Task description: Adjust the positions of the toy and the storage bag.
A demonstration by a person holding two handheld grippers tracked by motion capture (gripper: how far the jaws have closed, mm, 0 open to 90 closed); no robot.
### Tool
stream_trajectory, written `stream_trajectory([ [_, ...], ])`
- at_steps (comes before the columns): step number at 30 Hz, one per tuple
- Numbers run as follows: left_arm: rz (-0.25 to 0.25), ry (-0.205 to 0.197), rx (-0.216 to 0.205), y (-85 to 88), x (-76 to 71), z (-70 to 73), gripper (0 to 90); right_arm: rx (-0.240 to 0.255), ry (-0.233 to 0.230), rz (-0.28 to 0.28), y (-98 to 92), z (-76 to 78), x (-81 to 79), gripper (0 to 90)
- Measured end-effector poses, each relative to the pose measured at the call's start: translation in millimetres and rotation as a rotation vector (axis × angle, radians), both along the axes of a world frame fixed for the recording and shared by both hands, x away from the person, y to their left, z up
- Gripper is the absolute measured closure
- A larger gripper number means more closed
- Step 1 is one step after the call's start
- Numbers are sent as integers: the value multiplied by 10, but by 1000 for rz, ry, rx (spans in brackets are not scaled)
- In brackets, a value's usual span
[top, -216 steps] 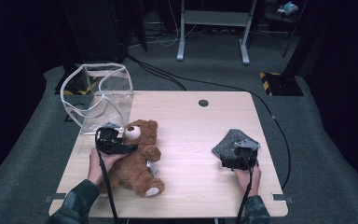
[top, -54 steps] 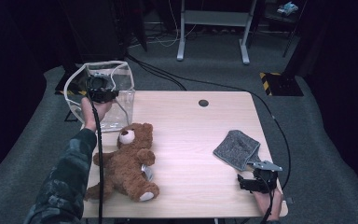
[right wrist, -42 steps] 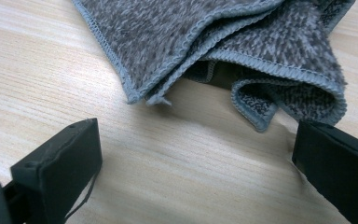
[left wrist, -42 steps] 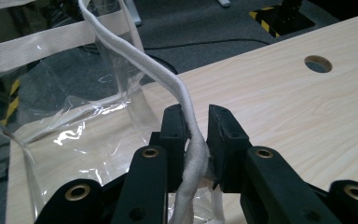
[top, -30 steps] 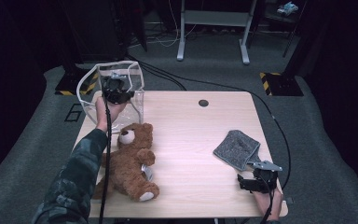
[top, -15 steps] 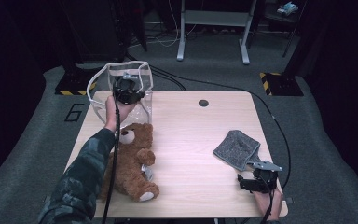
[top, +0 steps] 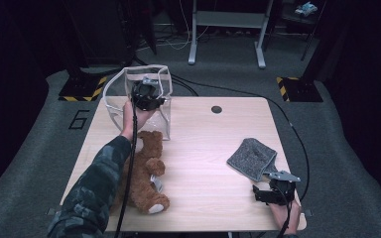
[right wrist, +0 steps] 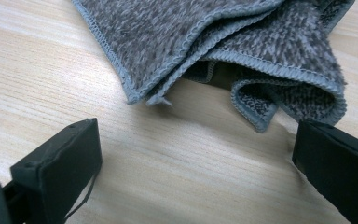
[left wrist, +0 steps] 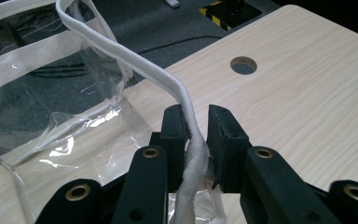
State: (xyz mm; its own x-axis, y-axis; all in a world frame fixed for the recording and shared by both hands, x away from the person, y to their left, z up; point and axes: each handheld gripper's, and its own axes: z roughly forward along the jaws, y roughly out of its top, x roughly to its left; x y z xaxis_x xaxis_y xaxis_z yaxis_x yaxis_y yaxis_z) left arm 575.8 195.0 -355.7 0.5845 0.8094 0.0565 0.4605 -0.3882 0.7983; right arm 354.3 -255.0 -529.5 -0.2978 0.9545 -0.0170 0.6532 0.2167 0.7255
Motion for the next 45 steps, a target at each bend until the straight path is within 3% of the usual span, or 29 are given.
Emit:
stream_trajectory([
  [11, -49, 3, -4, -329, -1, 3, 765, -1, 0, 1, 0, 0, -1, 7],
  [17, -76, 12, 15, -432, -9, 15, 765, -2, 1, 2, -1, 1, -1, 7],
  [26, -99, 6, 0, -624, -36, 9, 760, -3, 0, 4, -1, 1, -1, 7],
  [29, -110, 9, 8, -642, -34, 15, 719, -2, 0, 3, -1, 1, -2, 7],
  [32, -103, 14, 12, -600, -47, 45, 585, -1, 1, 3, -1, 0, -1, 8],
  [36, -54, -30, -8, -432, -110, 156, 421, -2, 0, 3, 0, 0, -2, 7],
  [40, -9, -43, -42, -137, -188, 290, 338, -1, 0, 0, 1, 0, -1, 7],
  [45, 75, -49, -44, 259, -276, 357, 317, -2, 0, -1, 1, 1, -1, 7],
])
